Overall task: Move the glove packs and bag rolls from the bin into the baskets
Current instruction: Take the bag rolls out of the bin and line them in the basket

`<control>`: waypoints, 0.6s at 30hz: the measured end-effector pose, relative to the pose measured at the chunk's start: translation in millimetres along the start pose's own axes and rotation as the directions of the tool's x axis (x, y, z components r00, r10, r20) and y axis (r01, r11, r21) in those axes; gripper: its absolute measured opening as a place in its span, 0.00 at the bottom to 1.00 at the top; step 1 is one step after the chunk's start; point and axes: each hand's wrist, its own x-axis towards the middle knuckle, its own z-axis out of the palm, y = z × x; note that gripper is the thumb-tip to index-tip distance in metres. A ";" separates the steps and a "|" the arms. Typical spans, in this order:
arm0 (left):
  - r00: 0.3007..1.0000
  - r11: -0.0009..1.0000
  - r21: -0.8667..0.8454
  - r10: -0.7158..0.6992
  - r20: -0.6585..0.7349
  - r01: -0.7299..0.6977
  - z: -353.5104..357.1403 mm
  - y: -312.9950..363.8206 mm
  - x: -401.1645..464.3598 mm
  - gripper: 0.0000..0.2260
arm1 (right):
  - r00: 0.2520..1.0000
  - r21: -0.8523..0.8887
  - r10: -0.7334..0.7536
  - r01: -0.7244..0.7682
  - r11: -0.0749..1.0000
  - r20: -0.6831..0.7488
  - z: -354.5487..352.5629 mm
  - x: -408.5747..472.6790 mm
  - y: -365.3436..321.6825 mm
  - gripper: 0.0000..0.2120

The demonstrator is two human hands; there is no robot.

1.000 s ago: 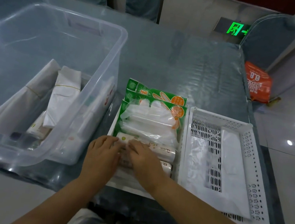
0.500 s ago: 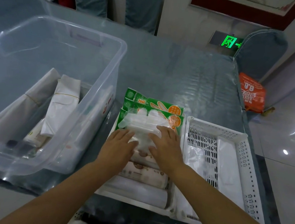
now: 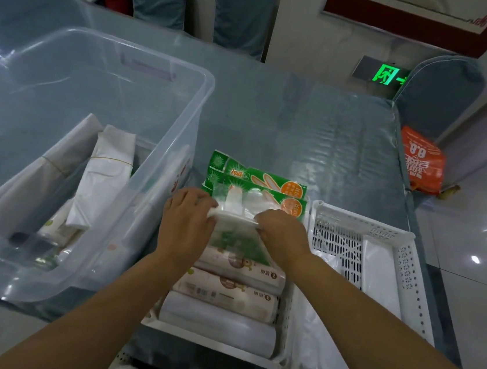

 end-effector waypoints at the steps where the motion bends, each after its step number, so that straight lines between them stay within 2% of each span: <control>1: 0.999 1.000 -0.017 -0.027 -0.035 0.027 -2.3 1.6 1.8 0.14 | 0.999 0.017 0.037 -0.037 0.999 -0.006 -4.5 3.9 1.6 0.07; 3: 0.991 0.993 -0.076 -0.098 -0.094 0.091 -8.7 3.7 5.0 0.19 | 0.994 0.098 0.105 -0.107 0.989 0.031 -14.6 11.4 6.2 0.09; 7: 0.955 0.948 -0.267 -0.226 -0.191 0.171 -23.1 4.7 10.0 0.20 | 0.976 0.320 0.169 -0.204 0.925 0.134 -45.9 27.6 11.4 0.07; 8: 0.944 0.934 -0.304 -0.257 -0.208 0.187 -25.4 5.0 10.3 0.20 | 0.972 0.380 0.180 -0.225 0.897 0.152 -53.2 32.1 13.1 0.07; 10: 0.922 0.901 -0.373 -0.319 -0.217 0.224 -27.7 5.5 11.1 0.20 | 0.959 0.518 0.196 -0.277 0.810 0.206 -63.5 39.4 16.2 0.12; 12: 0.915 0.878 -0.415 -0.347 -0.208 0.238 -27.1 6.3 10.6 0.20 | 0.929 0.584 0.182 -0.346 0.734 0.322 -65.6 43.1 18.6 0.14; 13: 0.921 0.879 -0.420 -0.334 -0.200 0.227 -25.5 6.8 10.1 0.20 | 0.907 0.560 0.163 -0.372 0.740 0.387 -63.6 43.3 18.0 0.14; 15: 0.951 0.911 -0.366 -0.262 -0.162 0.188 -18.9 9.0 6.9 0.21 | 0.864 0.439 0.132 -0.372 0.818 0.485 -49.8 42.3 17.3 0.15; 18: 0.996 0.987 -0.144 -0.081 -0.037 0.075 -2.0 8.9 0.1 0.27 | 0.852 0.206 0.136 -0.272 0.940 0.505 -28.4 39.3 15.7 0.08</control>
